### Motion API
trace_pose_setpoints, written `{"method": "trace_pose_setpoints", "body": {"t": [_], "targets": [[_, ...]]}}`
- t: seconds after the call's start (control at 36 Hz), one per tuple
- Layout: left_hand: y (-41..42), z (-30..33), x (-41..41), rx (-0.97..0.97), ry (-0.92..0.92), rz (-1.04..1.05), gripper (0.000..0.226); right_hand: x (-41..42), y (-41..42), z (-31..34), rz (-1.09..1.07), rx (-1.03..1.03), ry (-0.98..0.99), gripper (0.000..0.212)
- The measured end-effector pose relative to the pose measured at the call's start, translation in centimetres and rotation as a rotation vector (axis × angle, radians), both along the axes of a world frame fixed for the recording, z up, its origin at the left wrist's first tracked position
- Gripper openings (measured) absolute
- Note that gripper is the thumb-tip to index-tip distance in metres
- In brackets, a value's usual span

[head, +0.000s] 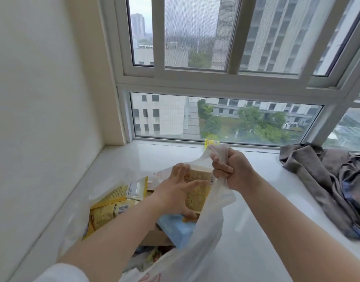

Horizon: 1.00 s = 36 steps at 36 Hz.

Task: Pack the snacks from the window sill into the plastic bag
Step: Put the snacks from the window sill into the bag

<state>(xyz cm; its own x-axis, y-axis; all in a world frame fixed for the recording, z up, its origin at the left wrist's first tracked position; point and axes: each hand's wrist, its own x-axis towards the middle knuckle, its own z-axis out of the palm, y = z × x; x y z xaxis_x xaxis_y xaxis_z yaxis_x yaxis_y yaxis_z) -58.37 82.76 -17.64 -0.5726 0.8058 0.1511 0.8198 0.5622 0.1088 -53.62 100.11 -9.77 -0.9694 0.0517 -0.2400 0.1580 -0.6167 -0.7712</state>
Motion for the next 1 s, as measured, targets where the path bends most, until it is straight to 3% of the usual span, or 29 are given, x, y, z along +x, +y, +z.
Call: {"method": "trace_pose_setpoints", "body": {"t": [0.14, 0.28, 0.33, 0.42, 0.47, 0.53, 0.58, 0.64, 0.69, 0.75, 0.81, 0.86, 1.0], "targets": [[0.6, -0.5, -1.7, -0.101, -0.045, 0.116, 0.094, 0.7, -0.4, 0.0, 0.013, 0.029, -0.016, 0.037], [0.2, -1.1, -2.1, -0.183, -0.191, 0.257, 0.091, 1.2, -1.5, -0.2, 0.072, 0.199, -0.05, 0.041], [0.3, -0.6, -1.7, -0.122, -0.342, 0.26, 0.078, 1.1, -2.0, 0.2, 0.073, 0.313, -0.063, 0.036], [-0.7, 0.8, -1.8, 0.115, -0.58, 0.27, 0.045, 0.7, -2.9, 1.0, 0.041, 0.561, -0.131, 0.022], [-2.8, 1.1, -2.6, 0.262, -0.514, 0.374, 0.035, 0.5, -3.6, 1.1, -0.008, 0.658, -0.174, 0.019], [-6.2, 0.6, -3.9, 0.349, -0.302, 0.558, 0.031, 0.2, -4.6, 0.8, -0.032, 0.707, -0.185, 0.015], [-10.3, -0.2, -4.8, 0.299, -0.159, 0.751, 0.036, -0.2, -5.5, 0.2, -0.027, 0.793, -0.188, 0.017], [-14.1, -1.4, -5.1, 0.107, -0.214, 0.953, 0.052, -0.7, -6.4, -0.8, -0.01, 0.926, -0.187, 0.015], [-16.8, -2.5, -5.0, -0.003, -0.405, 1.113, 0.07, -1.2, -7.5, -1.8, 0.005, 1.069, -0.156, 0.01], [-18.4, -3.8, -4.6, 0.018, -0.554, 1.157, 0.06, -1.7, -8.3, -2.6, -0.013, 1.156, -0.144, 0.007], [-19.3, -4.7, -4.3, -0.004, -0.482, 1.158, 0.038, -2.0, -8.6, -3.2, -0.068, 1.248, -0.149, 0.015], [-19.6, -4.2, -3.9, -0.016, -0.358, 1.164, 0.034, -2.0, -8.3, -3.1, -0.143, 1.336, -0.145, 0.023], [-19.3, -2.2, -4.6, 0.12, -0.362, 1.119, 0.037, -2.6, -5.0, -1.1, -0.465, 1.07, -0.108, 0.024]]}}
